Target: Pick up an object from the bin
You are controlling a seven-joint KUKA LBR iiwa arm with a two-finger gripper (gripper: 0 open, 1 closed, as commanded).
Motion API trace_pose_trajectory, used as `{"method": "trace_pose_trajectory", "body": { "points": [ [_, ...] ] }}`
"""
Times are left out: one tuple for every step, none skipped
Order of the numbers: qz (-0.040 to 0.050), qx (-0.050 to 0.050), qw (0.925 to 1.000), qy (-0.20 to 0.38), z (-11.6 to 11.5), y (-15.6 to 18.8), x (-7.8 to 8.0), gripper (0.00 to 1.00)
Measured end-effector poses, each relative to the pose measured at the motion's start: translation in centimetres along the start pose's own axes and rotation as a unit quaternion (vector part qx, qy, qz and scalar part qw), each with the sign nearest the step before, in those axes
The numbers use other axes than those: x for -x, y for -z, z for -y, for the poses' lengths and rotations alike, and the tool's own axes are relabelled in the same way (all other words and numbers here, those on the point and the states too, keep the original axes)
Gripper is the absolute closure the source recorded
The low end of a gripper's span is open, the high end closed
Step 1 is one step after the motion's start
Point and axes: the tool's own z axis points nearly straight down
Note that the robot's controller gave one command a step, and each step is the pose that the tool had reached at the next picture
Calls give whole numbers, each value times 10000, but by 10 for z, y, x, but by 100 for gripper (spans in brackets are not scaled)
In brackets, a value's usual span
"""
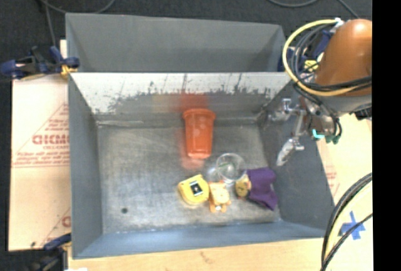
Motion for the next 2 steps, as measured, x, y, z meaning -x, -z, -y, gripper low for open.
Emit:
{"method": "trace_pose_trajectory", "body": {
  "points": [
    [38,-8,10000,15,0,4,2,0],
    [64,-14,9999,114,-20,-43,-39,0]
  ]
}}
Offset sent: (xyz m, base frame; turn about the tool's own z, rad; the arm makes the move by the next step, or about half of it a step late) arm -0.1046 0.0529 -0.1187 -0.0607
